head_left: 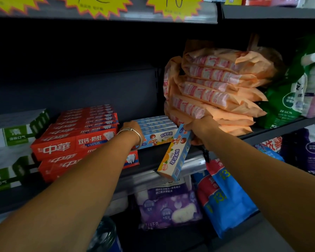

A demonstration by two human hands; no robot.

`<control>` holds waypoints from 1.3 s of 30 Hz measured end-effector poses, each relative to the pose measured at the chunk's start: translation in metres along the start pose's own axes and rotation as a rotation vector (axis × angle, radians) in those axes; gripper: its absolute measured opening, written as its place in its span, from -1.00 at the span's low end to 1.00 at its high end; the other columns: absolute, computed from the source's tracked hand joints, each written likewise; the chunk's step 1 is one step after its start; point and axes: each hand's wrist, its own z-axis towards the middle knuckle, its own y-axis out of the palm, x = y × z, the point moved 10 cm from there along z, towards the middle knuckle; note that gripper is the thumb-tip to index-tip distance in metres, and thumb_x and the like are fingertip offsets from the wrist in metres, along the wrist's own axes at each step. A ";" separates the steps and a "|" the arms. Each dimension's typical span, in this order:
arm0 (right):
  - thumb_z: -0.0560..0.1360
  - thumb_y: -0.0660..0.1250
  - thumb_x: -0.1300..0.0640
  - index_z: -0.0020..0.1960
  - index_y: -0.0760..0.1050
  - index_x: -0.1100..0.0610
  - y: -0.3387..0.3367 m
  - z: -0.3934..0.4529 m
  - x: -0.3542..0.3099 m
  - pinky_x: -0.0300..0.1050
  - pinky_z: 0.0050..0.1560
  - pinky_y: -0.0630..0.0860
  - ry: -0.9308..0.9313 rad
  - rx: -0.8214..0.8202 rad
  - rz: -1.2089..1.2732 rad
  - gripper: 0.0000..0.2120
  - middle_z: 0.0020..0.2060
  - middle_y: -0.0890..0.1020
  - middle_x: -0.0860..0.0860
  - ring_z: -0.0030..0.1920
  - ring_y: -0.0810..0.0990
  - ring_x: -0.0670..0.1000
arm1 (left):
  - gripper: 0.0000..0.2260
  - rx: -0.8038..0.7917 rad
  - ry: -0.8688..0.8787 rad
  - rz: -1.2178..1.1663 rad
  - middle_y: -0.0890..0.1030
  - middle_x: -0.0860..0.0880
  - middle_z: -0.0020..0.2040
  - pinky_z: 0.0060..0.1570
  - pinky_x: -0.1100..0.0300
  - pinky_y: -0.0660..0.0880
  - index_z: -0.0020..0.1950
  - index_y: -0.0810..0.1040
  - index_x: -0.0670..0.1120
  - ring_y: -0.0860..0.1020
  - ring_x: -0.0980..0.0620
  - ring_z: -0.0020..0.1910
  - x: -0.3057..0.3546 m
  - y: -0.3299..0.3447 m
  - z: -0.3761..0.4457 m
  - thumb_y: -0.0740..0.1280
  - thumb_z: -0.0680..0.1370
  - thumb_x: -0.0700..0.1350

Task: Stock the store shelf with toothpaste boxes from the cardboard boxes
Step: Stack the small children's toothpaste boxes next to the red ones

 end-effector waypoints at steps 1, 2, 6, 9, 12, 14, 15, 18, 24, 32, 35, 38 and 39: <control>0.50 0.35 0.20 -0.10 0.35 0.23 0.001 0.000 0.000 -0.12 -0.41 0.54 0.001 -0.002 0.002 -0.82 -0.03 0.61 0.25 -0.16 0.62 0.15 | -0.59 -0.003 -0.002 0.000 0.53 -0.18 0.19 -0.14 0.20 0.44 0.30 0.42 -0.24 0.55 -0.12 0.12 0.000 0.000 0.001 0.38 0.48 -0.25; 0.50 0.35 0.19 -0.11 0.36 0.23 0.001 0.001 0.000 -0.11 -0.41 0.54 0.002 -0.005 0.004 -0.83 -0.02 0.61 0.25 -0.14 0.63 0.16 | -0.58 -0.005 -0.003 -0.001 0.53 -0.18 0.20 -0.13 0.19 0.44 0.31 0.42 -0.24 0.54 -0.12 0.13 -0.001 0.001 0.002 0.39 0.47 -0.25; 0.50 0.35 0.19 -0.03 0.36 0.23 0.003 0.003 0.000 -0.12 -0.42 0.53 0.007 -0.007 0.018 -0.82 0.00 0.61 0.25 -0.10 0.64 0.17 | -0.54 0.002 0.000 0.021 0.51 -0.18 0.21 -0.04 0.16 0.48 0.32 0.41 -0.24 0.54 -0.12 0.15 -0.001 0.002 0.005 0.42 0.45 -0.25; 0.50 0.35 0.19 -0.04 0.36 0.23 0.004 0.003 0.002 -0.14 -0.45 0.50 0.010 -0.013 0.020 -0.82 -0.01 0.61 0.25 -0.13 0.62 0.15 | -0.53 0.017 0.012 0.036 0.50 -0.19 0.23 0.02 0.14 0.50 0.32 0.40 -0.24 0.53 -0.13 0.17 0.000 0.003 0.008 0.43 0.45 -0.25; 0.50 0.35 0.20 0.00 0.38 0.25 0.005 0.005 0.003 -0.13 -0.46 0.48 0.017 -0.020 0.029 -0.81 -0.01 0.61 0.25 -0.14 0.62 0.15 | -0.52 0.023 0.016 0.045 0.50 -0.20 0.24 0.05 0.13 0.50 0.33 0.39 -0.24 0.52 -0.14 0.18 0.000 0.003 0.011 0.44 0.45 -0.22; 0.50 0.34 0.21 -0.07 0.38 0.24 0.005 0.006 0.004 -0.12 -0.44 0.50 0.019 -0.021 0.041 -0.85 -0.01 0.62 0.25 -0.15 0.62 0.15 | -0.53 0.028 0.018 0.052 0.51 -0.20 0.23 0.06 0.12 0.50 0.32 0.40 -0.24 0.53 -0.14 0.18 0.000 0.003 0.012 0.44 0.45 -0.21; 0.50 0.34 0.21 -0.12 0.36 0.22 0.005 0.006 0.005 -0.12 -0.43 0.51 0.019 -0.021 0.047 -0.84 -0.02 0.62 0.25 -0.15 0.62 0.16 | -0.54 0.033 0.018 0.055 0.51 -0.21 0.23 0.06 0.11 0.50 0.31 0.41 -0.24 0.53 -0.15 0.18 0.000 0.003 0.012 0.44 0.45 -0.21; 0.49 0.35 0.23 -0.14 0.35 0.22 0.006 0.005 0.006 -0.11 -0.41 0.52 0.023 -0.018 0.061 -0.83 -0.02 0.62 0.25 -0.15 0.63 0.16 | -0.57 0.060 0.030 0.065 0.52 -0.21 0.22 0.07 0.09 0.50 0.30 0.42 -0.25 0.53 -0.16 0.17 0.002 0.001 0.012 0.42 0.47 -0.22; 0.49 0.35 0.24 0.06 0.38 0.28 0.007 -0.001 0.004 -0.09 -0.42 0.49 0.000 -0.044 0.075 -0.78 0.00 0.61 0.27 -0.14 0.62 0.18 | -0.63 0.086 0.046 0.075 0.53 -0.23 0.21 0.08 0.06 0.50 0.28 0.44 -0.26 0.53 -0.17 0.17 0.005 -0.004 0.007 0.37 0.49 -0.25; 0.53 0.32 0.22 -0.05 0.36 0.21 0.011 -0.011 0.005 -0.12 -0.44 0.49 0.029 -0.078 0.121 -0.87 -0.09 0.57 0.21 -0.33 0.55 0.07 | -0.76 0.152 0.169 -0.021 0.57 -0.21 0.12 0.01 0.06 0.52 0.14 0.52 -0.24 0.56 -0.17 0.07 0.020 -0.024 -0.010 0.37 0.50 -0.21; 0.54 0.30 0.21 0.18 0.35 0.22 0.009 -0.016 0.006 -0.16 -0.51 0.49 0.019 -0.077 0.186 -0.75 -0.08 0.58 0.19 -0.31 0.57 0.04 | -0.82 0.154 0.216 -0.153 0.61 -0.19 0.06 0.09 0.03 0.53 0.06 0.59 -0.24 0.58 -0.15 0.04 0.023 -0.031 -0.018 0.33 0.53 -0.17; 0.56 0.27 0.22 0.24 0.35 0.25 0.009 -0.024 0.003 -0.13 -0.44 0.53 0.009 -0.098 0.279 -0.72 -0.10 0.56 0.16 -0.20 0.58 0.07 | -0.85 0.045 0.259 -0.369 0.65 -0.15 0.01 0.14 0.03 0.52 -0.04 0.62 -0.20 0.61 -0.11 0.02 0.026 -0.028 -0.029 0.29 0.56 -0.15; 0.56 0.26 0.23 0.27 0.34 0.27 0.009 -0.026 0.002 -0.12 -0.39 0.53 0.005 -0.111 0.310 -0.70 -0.09 0.56 0.16 -0.19 0.57 0.07 | -0.81 -0.004 0.276 -0.432 0.65 -0.16 0.01 0.15 0.05 0.51 -0.01 0.62 -0.20 0.62 -0.10 0.02 0.028 -0.026 -0.035 0.26 0.58 -0.13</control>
